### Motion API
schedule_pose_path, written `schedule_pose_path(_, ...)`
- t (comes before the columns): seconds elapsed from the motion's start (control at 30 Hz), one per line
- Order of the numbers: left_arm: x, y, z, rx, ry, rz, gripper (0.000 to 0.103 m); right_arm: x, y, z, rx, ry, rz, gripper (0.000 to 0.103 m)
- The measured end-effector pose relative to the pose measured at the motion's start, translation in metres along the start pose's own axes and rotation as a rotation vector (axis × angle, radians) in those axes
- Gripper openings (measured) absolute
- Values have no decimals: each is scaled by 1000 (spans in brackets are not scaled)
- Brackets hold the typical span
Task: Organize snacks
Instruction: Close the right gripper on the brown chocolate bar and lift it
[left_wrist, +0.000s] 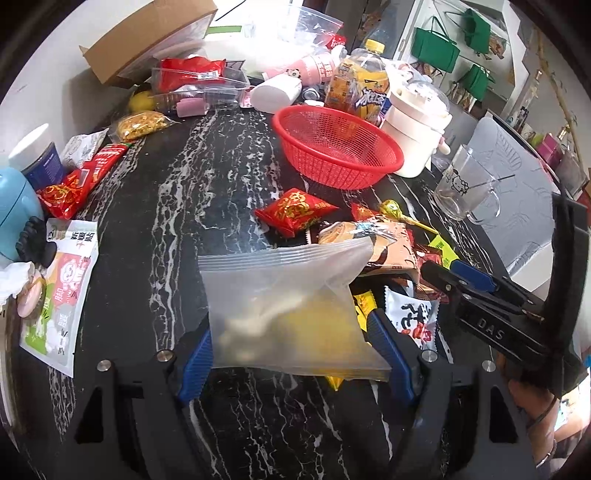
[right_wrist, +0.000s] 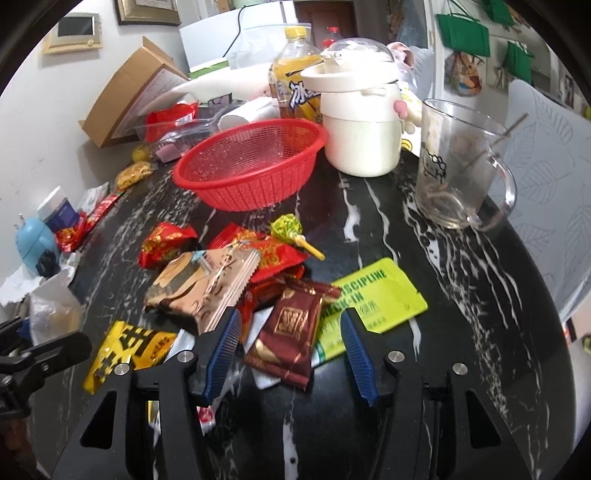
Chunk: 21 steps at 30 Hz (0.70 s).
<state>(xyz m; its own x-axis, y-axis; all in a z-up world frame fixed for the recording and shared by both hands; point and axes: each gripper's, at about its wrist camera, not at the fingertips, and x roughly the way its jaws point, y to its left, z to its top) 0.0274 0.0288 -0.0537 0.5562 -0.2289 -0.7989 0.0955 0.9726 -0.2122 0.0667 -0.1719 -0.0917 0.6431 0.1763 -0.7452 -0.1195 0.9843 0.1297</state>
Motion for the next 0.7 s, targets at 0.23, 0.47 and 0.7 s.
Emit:
schedule_pose_path(0.23,1,8,-1,-27,5,15,78,21,9,3,-56,27,-87,52)
schedule_pose_path(0.47,3,12,1,-38,7,22,78,19,10,3,-71,9,-118,27)
schedule_pose_path(0.7,1,6,4,-19,-2,9,78,-1,1,2,-35,-11,-65,27)
